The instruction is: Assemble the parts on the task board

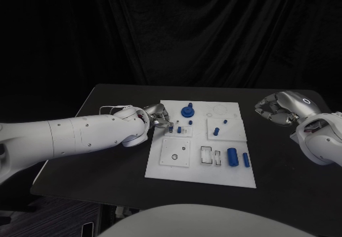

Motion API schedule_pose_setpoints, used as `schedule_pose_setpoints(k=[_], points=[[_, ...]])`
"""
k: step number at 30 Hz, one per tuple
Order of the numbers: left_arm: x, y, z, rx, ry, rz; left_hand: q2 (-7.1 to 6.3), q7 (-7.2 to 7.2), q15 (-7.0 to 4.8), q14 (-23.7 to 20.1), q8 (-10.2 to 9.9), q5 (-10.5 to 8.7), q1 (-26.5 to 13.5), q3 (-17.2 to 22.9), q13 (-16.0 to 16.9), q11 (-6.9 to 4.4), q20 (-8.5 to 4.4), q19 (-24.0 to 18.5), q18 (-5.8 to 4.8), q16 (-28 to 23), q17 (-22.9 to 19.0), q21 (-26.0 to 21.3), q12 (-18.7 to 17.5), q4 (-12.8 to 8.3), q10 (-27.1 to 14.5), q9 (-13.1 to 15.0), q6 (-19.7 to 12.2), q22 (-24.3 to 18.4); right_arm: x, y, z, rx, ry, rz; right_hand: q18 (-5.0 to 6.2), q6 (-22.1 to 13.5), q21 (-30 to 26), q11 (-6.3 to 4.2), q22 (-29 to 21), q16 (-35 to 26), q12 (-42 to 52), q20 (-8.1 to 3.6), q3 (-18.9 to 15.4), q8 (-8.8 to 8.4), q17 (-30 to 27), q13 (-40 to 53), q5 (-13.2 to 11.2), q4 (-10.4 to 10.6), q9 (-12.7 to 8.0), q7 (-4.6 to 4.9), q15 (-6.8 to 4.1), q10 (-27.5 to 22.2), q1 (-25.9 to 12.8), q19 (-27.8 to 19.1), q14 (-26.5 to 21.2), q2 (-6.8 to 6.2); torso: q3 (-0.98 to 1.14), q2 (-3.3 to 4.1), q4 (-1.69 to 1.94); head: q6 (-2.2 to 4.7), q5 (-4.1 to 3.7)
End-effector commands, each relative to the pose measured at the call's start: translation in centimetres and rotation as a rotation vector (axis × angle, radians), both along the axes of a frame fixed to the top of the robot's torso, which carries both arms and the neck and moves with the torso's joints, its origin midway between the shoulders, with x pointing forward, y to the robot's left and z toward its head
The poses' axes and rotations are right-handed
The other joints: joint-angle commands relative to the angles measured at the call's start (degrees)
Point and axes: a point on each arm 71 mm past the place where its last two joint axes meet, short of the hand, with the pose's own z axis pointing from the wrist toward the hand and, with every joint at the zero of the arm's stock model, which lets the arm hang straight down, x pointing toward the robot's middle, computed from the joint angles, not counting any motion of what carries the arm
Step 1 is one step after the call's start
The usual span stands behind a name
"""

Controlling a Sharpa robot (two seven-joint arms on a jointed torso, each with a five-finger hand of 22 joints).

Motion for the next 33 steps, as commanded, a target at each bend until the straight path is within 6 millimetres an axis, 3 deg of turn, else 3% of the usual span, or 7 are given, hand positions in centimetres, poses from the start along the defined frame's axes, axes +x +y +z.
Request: schedule_pose_setpoints(k=[1,33], points=[[0.09,-0.19,-0.06,0.028,0.017,-0.004,0.06,-0.64,-0.38,6.16,0.17,-0.27,0.59,8.32,15.09,-0.43,-0.14,0.41,0.16,0.16,15.10,0.32,0.21,-7.91,5.97,0.06,-0.66,10.82,0.00,-0.06,-0.05,0.000,-0.003,-0.012,0.49,0.09,-0.22,-0.12,7.29,-0.31,-0.35,-0.12,0.26,-0.04,1.42,2.77,0.14,-0.04,-0.03,0.08,-0.31,-0.40,0.59,-0.13,0.57,-0.10,0.01,0.03,-0.02,0.00,0.00],[-0.27,-0.30,-0.38,0.052,0.065,-0.020,0.09,-0.66,-0.38,6.16,0.16,-0.15,0.76,8.44,15.09,-0.43,-0.13,0.32,0.20,0.16,15.10,0.18,0.21,-7.89,5.97,0.14,-0.64,10.76,0.01,-0.10,-0.05,0.000,-0.004,-0.012,0.50,0.14,-0.32,-0.08,7.28,-0.33,-0.33,-0.11,0.27,-0.01,1.41,2.81,0.12,-0.15,-0.03,0.11,-0.29,-0.39,0.75,-0.16,0.55,-0.33,-0.01,0.04,0.06,0.00,0.01]])
